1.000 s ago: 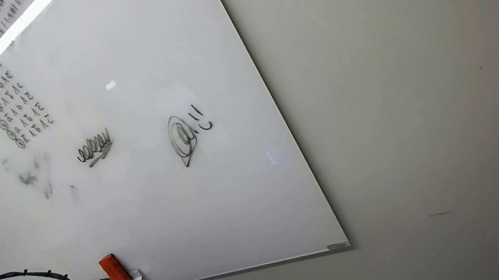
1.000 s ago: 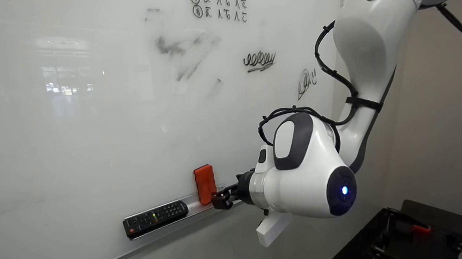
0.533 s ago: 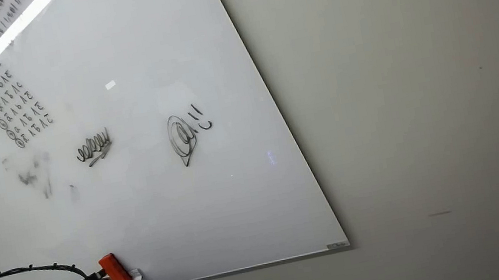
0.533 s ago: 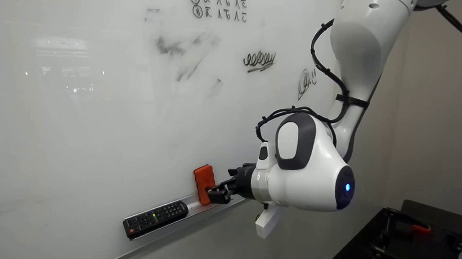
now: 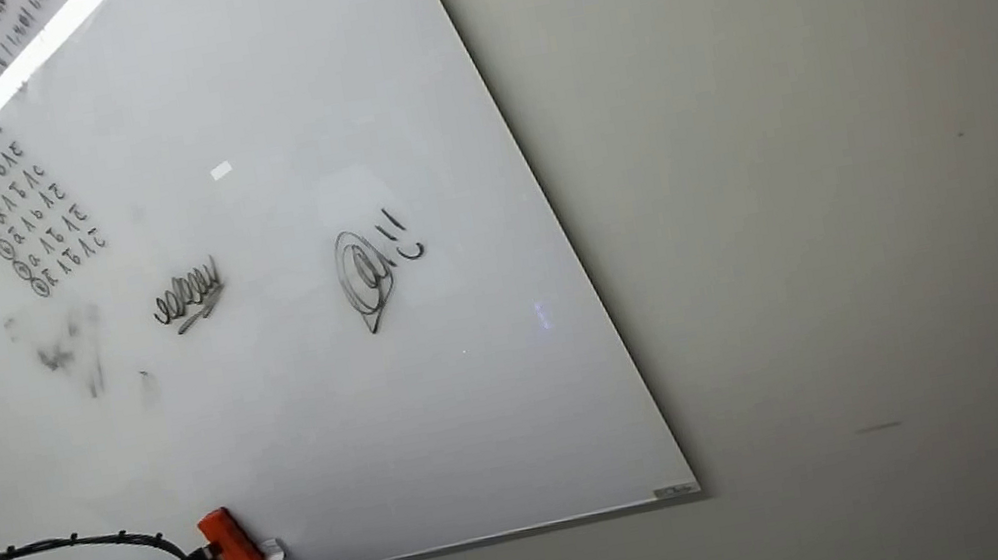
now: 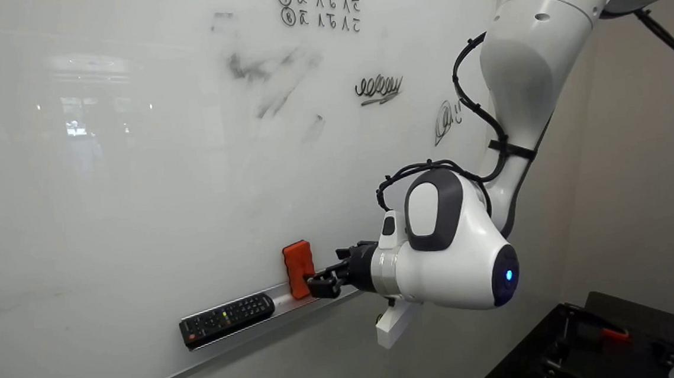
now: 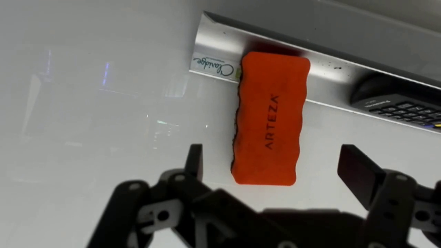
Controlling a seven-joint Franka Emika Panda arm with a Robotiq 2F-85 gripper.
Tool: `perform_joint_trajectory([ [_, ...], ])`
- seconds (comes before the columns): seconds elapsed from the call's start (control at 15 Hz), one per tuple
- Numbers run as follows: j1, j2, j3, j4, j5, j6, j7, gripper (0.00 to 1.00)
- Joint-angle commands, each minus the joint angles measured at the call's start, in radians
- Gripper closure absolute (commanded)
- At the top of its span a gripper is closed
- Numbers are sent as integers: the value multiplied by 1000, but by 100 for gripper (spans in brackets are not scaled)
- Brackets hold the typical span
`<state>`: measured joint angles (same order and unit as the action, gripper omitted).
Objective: Use the duster to erase the right part of the white board
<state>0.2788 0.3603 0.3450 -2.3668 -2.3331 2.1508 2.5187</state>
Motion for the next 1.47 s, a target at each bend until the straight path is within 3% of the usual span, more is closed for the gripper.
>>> perform_joint_trajectory([
  [0.0, -9, 16, 10, 8, -11, -24, 6, 0],
  [0.33, 6, 95, 7, 37, -82, -137, 29, 0],
  [0.8, -15, 176, 12, 65, -200, -179, 140, 0],
  [0.87, -143, 197, 142, 83, -215, -205, 93, 0],
  [1.13, -422, 263, 424, 82, -279, -335, 90, 0],
  [1.27, -526, 294, 513, 63, -295, -380, 88, 0],
  [1.4, -558, 286, 528, 41, -243, -372, 85, 0],
])
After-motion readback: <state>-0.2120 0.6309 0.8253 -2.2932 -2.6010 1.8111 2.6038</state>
